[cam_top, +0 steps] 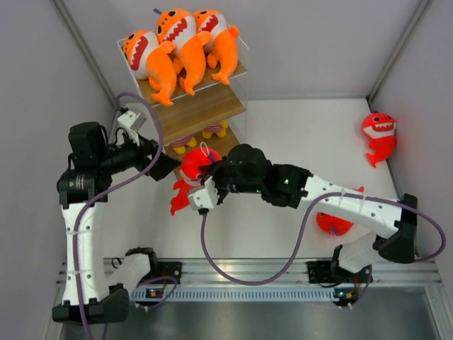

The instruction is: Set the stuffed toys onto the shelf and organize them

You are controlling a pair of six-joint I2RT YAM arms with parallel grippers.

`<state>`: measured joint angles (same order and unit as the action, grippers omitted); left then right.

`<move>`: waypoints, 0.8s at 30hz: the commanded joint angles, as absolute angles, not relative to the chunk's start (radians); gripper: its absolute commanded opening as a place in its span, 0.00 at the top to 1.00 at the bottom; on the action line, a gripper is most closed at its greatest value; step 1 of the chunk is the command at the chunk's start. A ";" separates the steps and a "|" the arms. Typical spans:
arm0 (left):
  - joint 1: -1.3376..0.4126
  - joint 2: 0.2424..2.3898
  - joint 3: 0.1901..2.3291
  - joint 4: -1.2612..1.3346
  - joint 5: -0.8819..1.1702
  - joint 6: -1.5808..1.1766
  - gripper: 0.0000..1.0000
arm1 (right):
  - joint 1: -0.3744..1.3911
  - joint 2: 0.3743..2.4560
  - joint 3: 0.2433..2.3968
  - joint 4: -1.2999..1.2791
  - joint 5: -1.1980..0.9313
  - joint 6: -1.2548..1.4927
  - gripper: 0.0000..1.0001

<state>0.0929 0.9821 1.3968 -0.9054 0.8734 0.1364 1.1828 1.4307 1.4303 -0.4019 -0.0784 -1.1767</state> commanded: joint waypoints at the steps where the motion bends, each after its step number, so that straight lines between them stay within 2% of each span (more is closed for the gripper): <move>1: 0.055 0.960 1.381 -0.911 0.960 0.176 0.02 | 1.189 1.459 1.525 -0.316 -0.090 -1.319 1.00; 11: 0.015 0.980 1.350 -0.914 0.962 0.204 0.02 | 1.173 1.500 1.595 -0.285 -0.173 -1.394 1.00; 13: 0.008 0.986 1.350 -0.913 0.962 0.204 0.05 | 1.173 1.503 1.608 -0.273 -0.192 -1.396 1.00; 14: 0.006 0.989 1.350 -0.914 0.962 0.204 0.12 | 1.172 1.506 1.609 -0.259 -0.193 -1.396 1.00; 15: 0.006 0.989 1.350 -0.914 0.960 0.206 0.34 | 1.170 1.508 1.609 -0.250 -0.193 -1.396 1.00; 17: 0.006 0.992 1.353 -0.914 0.960 0.206 0.63 | 1.167 1.506 1.605 -0.226 -0.198 -1.390 1.00; 18: 0.006 0.992 1.358 -0.914 0.957 0.207 0.93 | 1.164 1.505 1.597 -0.216 -0.202 -1.385 1.00; 19: 0.006 0.997 1.362 -0.913 0.956 0.204 1.00 | 1.164 1.503 1.588 -0.200 -0.202 -1.376 0.98; 22: 0.006 1.002 1.373 -0.914 0.943 0.196 1.00 | 1.158 1.473 1.516 -0.089 -0.192 -1.313 0.82; 23: 0.006 1.003 1.377 -0.914 0.937 0.184 1.00 | 1.152 1.444 1.488 -0.048 -0.184 -1.240 0.68; 24: 0.006 1.003 1.387 -0.914 0.930 0.176 1.00 | 1.147 1.427 1.426 0.078 -0.158 -1.186 0.61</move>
<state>0.0109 0.9913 1.3590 -0.9081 0.9306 0.1856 1.1587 1.5097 1.4853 -0.2646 -0.1360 -1.3041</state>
